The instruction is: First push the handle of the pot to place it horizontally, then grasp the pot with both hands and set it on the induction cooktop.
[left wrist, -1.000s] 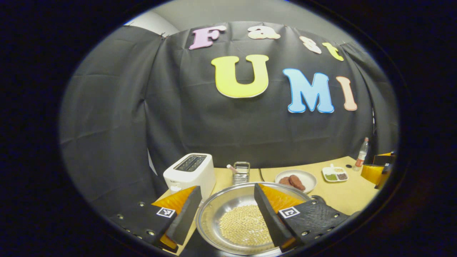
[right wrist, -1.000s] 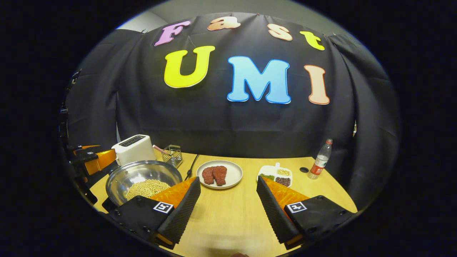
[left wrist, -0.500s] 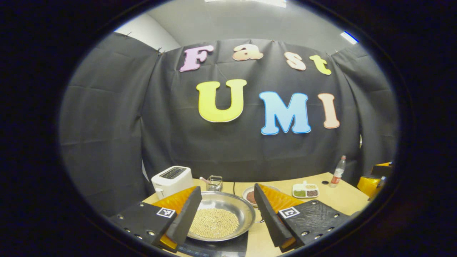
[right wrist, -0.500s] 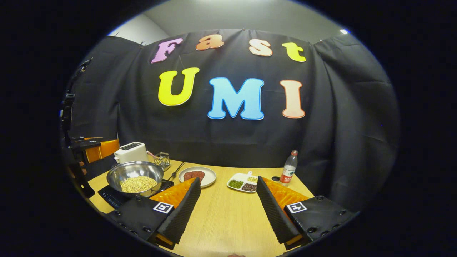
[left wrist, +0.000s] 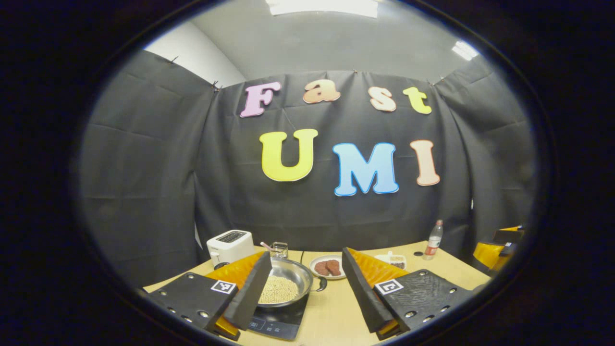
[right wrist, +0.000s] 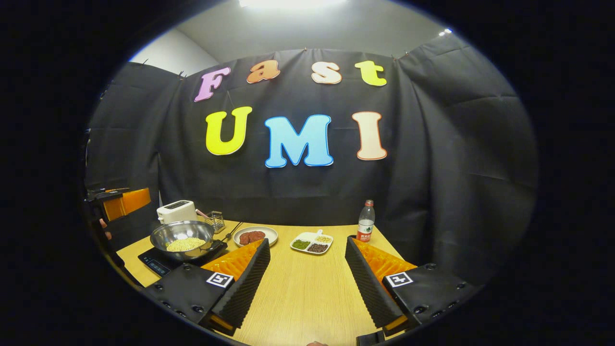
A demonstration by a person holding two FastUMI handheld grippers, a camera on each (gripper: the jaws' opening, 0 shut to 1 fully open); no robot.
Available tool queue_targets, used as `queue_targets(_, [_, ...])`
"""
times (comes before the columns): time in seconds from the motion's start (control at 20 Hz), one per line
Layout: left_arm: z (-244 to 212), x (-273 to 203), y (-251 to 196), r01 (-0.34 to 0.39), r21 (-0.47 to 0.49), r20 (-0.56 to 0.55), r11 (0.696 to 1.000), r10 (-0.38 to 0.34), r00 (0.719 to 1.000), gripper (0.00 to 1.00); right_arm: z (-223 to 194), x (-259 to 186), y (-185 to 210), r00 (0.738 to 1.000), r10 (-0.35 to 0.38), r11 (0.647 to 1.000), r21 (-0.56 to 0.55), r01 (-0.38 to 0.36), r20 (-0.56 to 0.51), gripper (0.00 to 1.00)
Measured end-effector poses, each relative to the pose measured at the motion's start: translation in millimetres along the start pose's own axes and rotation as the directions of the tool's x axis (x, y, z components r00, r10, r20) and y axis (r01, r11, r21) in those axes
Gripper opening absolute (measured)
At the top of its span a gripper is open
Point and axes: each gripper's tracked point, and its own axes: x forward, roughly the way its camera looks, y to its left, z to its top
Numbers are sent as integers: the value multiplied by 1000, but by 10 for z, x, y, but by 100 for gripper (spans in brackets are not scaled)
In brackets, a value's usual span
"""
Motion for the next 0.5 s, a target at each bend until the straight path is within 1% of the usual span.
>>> queue_targets(0.2, [66, -253, -39, 13, 16, 11, 1000, -13, 1000, 87, -65, -176, -98, 1000, -29, 1000, -4, 29, -2, 99])
queue_targets(0.5, [61, -574, 164, 35, 9, 7, 999, -35, 999, 87, 98, -471, -24, 996, -65, 998, 27, 64, 54, 99])
